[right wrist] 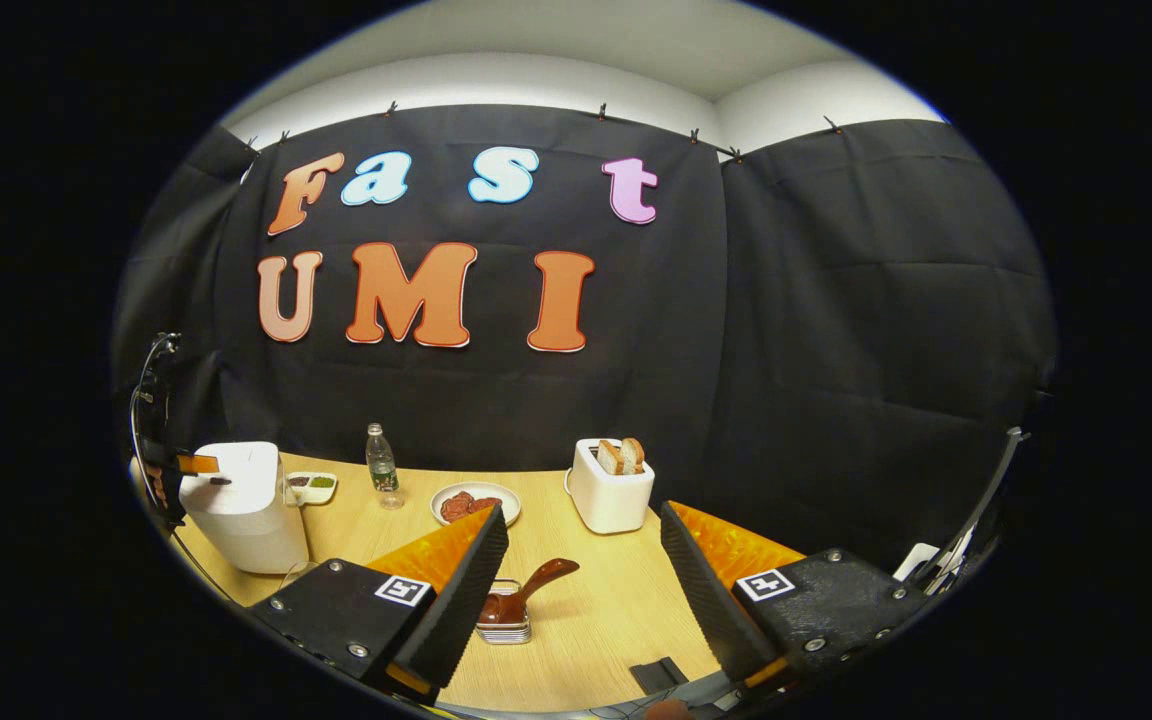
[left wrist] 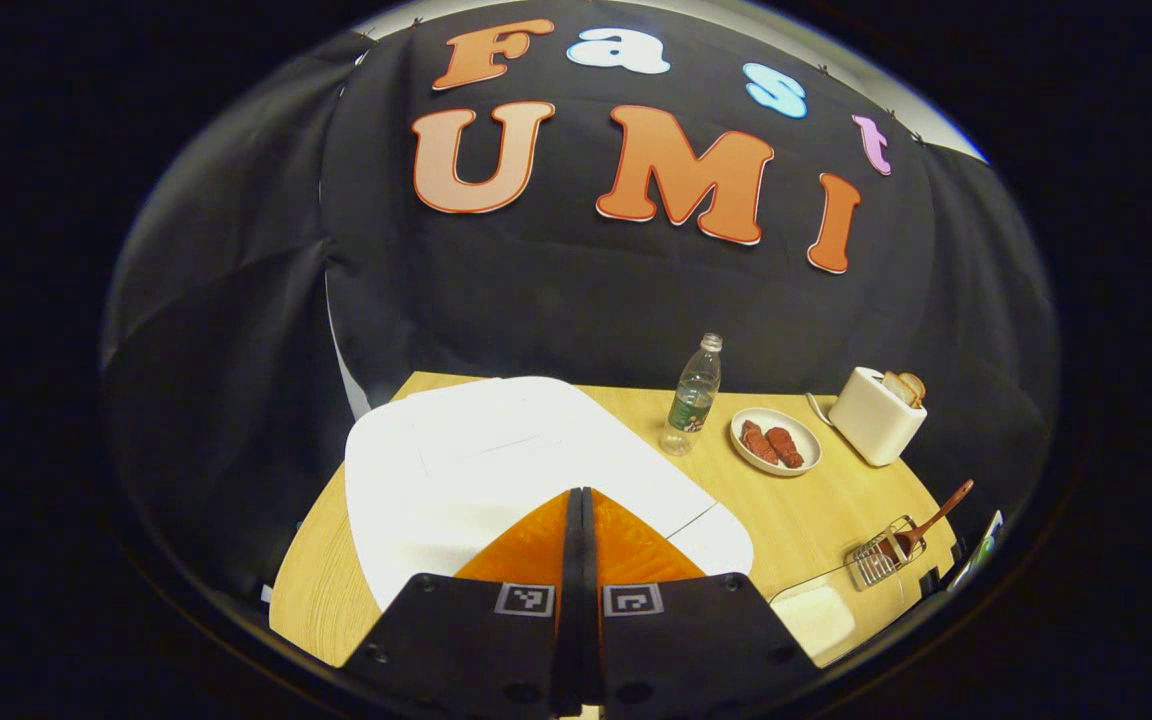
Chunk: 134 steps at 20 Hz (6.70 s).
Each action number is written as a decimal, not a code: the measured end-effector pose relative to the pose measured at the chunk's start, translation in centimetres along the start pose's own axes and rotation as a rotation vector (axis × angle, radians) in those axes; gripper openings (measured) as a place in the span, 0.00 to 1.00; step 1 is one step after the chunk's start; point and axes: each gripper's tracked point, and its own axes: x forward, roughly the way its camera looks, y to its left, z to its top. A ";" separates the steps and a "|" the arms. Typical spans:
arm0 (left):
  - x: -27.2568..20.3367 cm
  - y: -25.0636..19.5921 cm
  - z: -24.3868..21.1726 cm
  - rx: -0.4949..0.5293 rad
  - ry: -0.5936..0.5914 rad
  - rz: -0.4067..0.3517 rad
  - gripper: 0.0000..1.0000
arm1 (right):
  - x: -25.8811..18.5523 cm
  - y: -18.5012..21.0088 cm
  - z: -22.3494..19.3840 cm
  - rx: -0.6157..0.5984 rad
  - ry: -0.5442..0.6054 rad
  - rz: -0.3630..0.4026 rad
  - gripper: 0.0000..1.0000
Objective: Close the left gripper, press the button to open the rice cooker; take a wooden spoon from the chopstick holder with the right hand, scoop a spoonful of rice and pour it into the rice cooker, then put the wooden spoon back into the chopstick holder.
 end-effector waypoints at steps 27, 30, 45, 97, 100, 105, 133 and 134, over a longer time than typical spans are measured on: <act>-14.8 -3.1 12.2 0.057 -0.367 0.062 0.04 | 0.3 0.6 -2.8 0.104 0.020 0.056 0.95; -16.7 -3.1 12.8 0.048 -0.401 0.067 0.04 | 1.2 0.8 -3.7 0.130 0.018 0.061 1.00; -20.8 -0.6 12.3 -0.015 -0.444 0.102 0.52 | 10.3 3.1 -15.1 0.360 0.244 0.100 0.95; -25.5 5.9 8.5 -0.069 -0.411 0.221 0.99 | 4.3 23.3 -15.9 0.225 0.220 0.255 0.09; -25.4 6.4 8.0 -0.079 -0.405 0.225 0.99 | 4.3 23.1 -16.1 0.269 0.234 0.226 0.09; -25.1 6.8 7.7 -0.092 -0.393 0.231 1.00 | 4.2 24.8 -16.8 0.435 0.285 0.256 0.09; -24.8 6.3 8.8 -0.061 -0.416 0.233 0.99 | 6.2 20.5 -14.8 1.330 0.535 0.242 0.09; -24.9 6.4 8.8 -0.062 -0.414 0.234 0.99 | 6.4 20.6 -14.1 1.334 0.532 0.248 0.09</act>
